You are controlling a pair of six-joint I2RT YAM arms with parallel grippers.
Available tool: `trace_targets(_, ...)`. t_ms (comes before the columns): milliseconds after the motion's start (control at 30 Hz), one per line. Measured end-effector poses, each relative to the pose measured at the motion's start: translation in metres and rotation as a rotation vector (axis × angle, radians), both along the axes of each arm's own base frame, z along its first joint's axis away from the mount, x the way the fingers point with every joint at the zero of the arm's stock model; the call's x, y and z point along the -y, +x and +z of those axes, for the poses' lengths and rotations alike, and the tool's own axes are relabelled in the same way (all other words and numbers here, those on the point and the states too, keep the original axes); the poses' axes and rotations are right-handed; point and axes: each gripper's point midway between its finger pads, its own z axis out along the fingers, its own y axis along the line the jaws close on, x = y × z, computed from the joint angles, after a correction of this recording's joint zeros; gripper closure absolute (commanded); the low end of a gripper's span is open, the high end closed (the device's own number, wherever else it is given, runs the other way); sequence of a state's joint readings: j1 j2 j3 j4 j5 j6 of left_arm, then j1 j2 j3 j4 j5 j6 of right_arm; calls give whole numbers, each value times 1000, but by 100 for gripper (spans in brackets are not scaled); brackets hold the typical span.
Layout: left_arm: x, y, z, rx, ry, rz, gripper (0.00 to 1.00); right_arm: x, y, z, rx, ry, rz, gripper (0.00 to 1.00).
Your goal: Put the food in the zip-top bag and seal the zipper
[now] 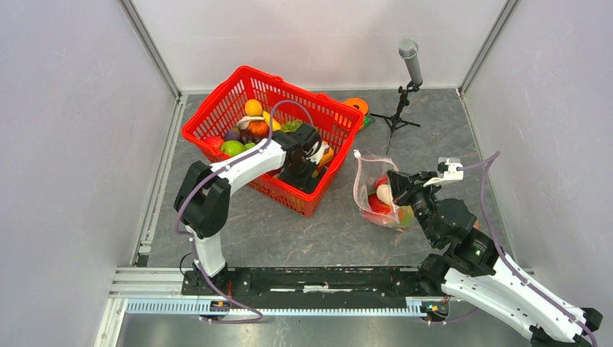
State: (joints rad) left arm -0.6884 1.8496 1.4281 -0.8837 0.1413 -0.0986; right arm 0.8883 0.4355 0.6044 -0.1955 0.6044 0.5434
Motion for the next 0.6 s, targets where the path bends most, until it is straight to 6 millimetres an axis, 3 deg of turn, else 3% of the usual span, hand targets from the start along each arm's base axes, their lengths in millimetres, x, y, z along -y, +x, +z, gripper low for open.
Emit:
trace_targets(33,0,0,-1,0,5,-2,36,0,0,0,-1,-1,0,92)
trace_targets(133,-1,0,0,2,6,-9,65,-1,1,-2,-4,-5,2,92)
trace_targets(333,1,0,2,9,2,-15,89,-1,1,-1,-4,-5,1,92)
trace_targets(433,3,0,8,26,-11,-15,96,-1,1,-1,-4,-5,1,92)
trace_targets(600,3,1,41,111,-57,-13,98,-1,1,-1,-4,-5,1,92)
